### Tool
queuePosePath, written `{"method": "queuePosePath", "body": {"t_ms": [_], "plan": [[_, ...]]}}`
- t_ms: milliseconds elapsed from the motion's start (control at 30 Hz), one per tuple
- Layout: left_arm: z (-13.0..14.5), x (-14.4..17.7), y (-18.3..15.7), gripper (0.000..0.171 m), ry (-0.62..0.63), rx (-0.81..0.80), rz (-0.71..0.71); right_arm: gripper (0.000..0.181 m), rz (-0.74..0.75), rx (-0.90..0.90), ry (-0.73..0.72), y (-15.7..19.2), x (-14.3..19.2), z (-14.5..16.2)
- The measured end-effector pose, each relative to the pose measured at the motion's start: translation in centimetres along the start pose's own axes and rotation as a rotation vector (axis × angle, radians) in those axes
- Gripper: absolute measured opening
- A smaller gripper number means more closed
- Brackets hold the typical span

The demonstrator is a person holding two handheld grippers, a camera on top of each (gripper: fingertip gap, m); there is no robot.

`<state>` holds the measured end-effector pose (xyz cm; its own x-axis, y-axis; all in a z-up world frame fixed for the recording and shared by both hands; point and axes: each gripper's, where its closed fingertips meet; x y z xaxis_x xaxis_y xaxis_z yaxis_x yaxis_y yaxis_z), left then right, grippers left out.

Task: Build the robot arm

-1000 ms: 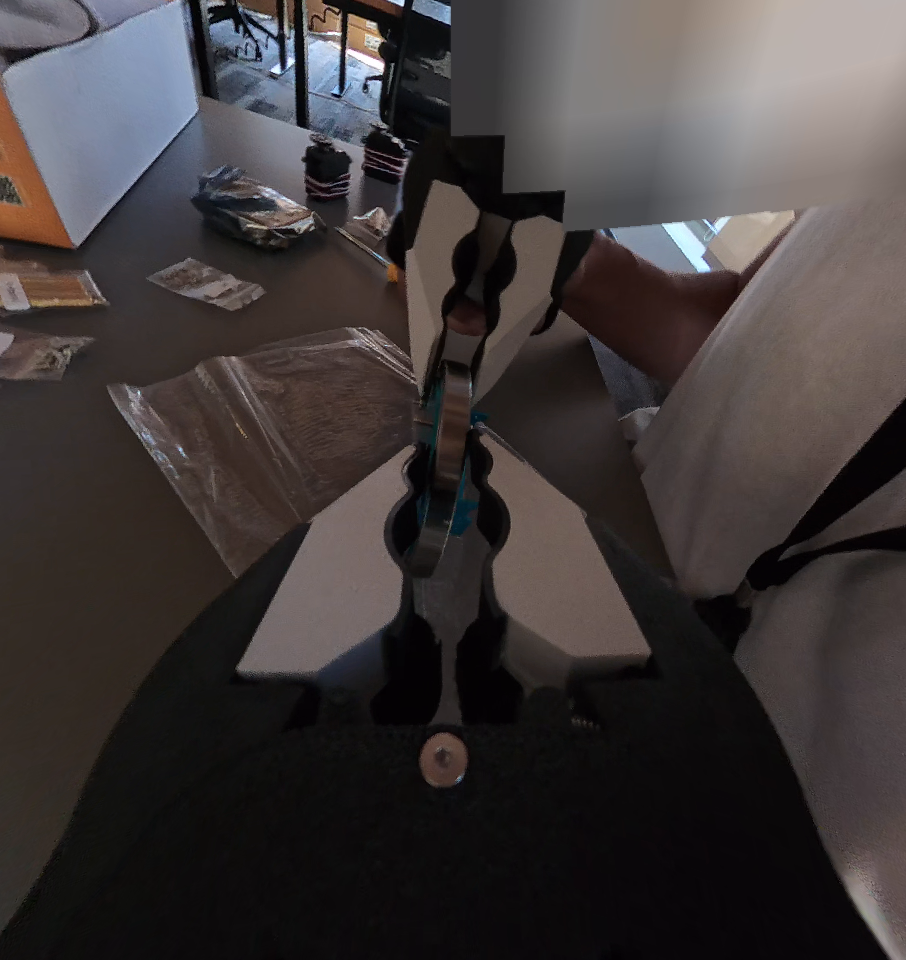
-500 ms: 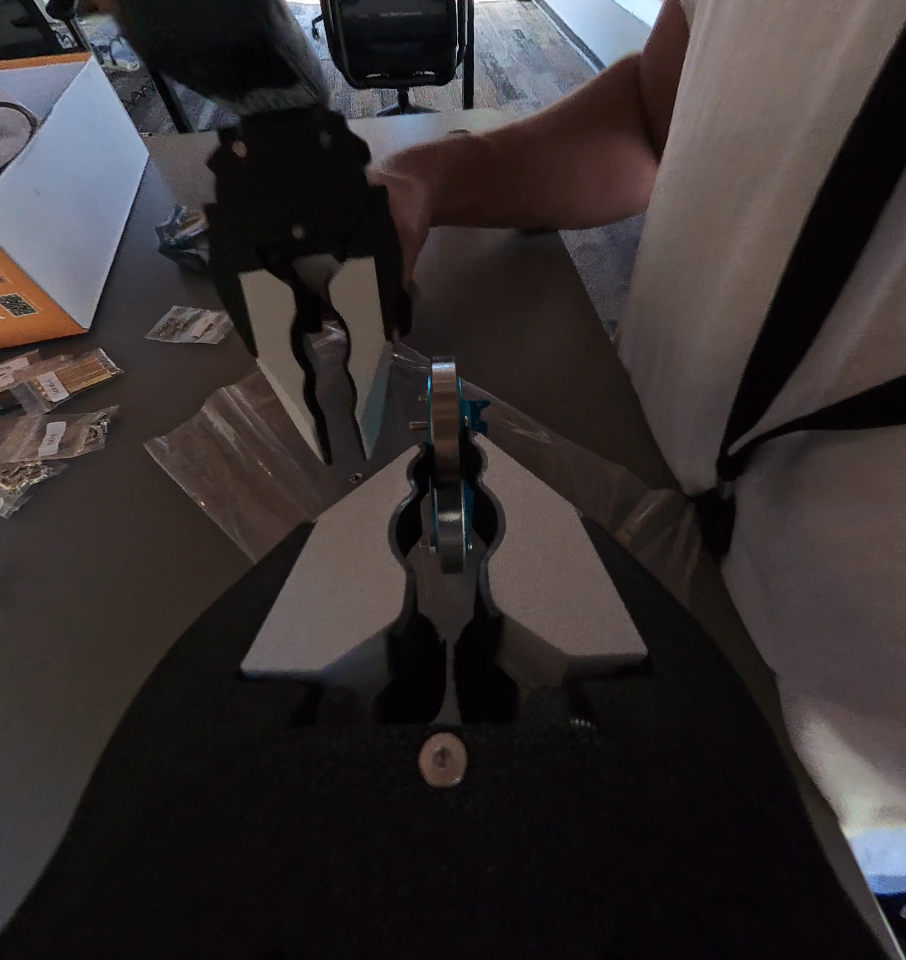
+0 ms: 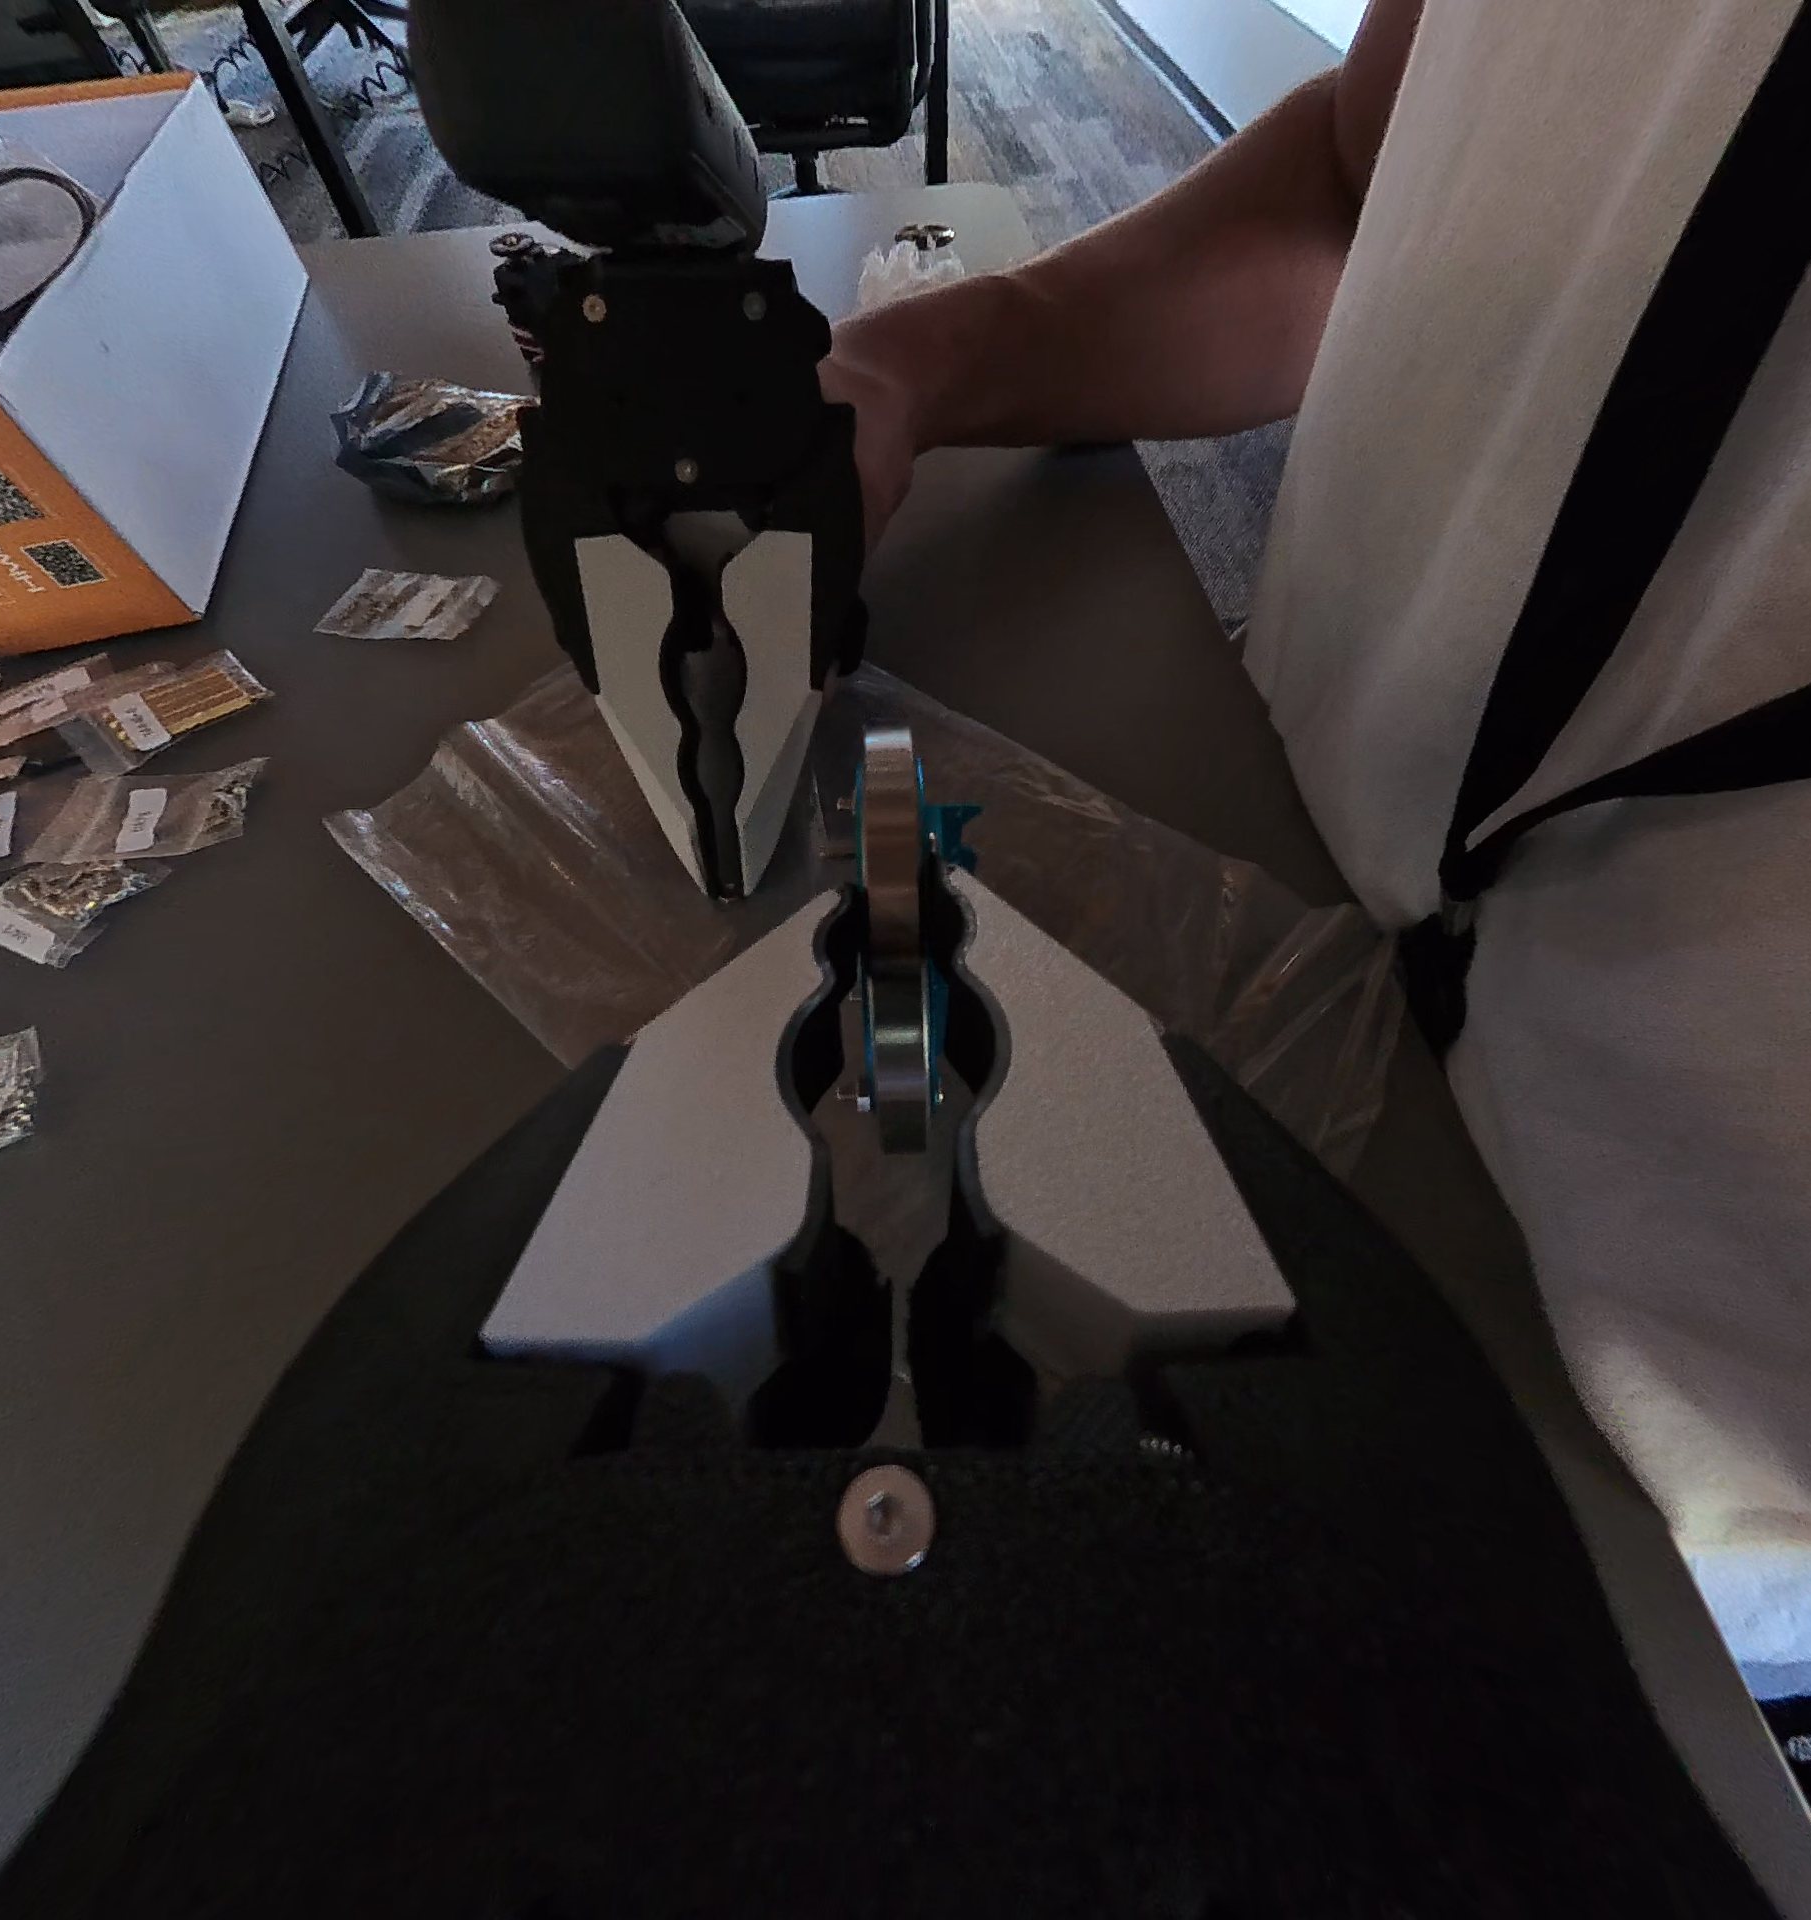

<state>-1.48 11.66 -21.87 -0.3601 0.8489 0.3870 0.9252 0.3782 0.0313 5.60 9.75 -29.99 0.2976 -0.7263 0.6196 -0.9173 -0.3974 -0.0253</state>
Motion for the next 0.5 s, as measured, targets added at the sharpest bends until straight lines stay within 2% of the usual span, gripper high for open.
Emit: {"method": "queuePosePath", "body": {"t_ms": [100, 200, 267, 367, 500], "plan": [[0.3, -0.3, 0.1, 0.012, 0.005, -0.008, -0.006, 0.006, -0.025, -0.038, -0.006, 0.0, 0.1, -0.1], [0.3, -0.4, 0.0, 0.012, -0.002, -0.014, -0.009, 0.006, -0.113, -0.148, -0.101, 0.2, 0.6, -2.1], [0.3, -0.4, 0.0, 0.012, -0.008, -0.02, -0.007, 0.006, -0.256, -0.254, -0.231, 1.1, 1.5, -4.9], [0.3, -0.5, -0.2, 0.013, -0.009, -0.038, -0.006, 0.005, -0.524, -0.411, -0.348, 2.6, 2.9, -8.9], [0.2, -0.7, -0.6, 0.013, 0.001, -0.078, -0.012, 0.005, -0.722, -0.467, -0.3, 3.9, 2.7, -10.1]]}}
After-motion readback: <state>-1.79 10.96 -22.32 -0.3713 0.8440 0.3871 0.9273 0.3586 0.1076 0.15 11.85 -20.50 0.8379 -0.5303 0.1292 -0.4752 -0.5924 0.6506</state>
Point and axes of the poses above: each gripper's, where its closed fingertips meet, x back along the fingers, z out of its underside, y = z × x across the jaws, and after that the axes turned 4 degrees about -y, right-handed
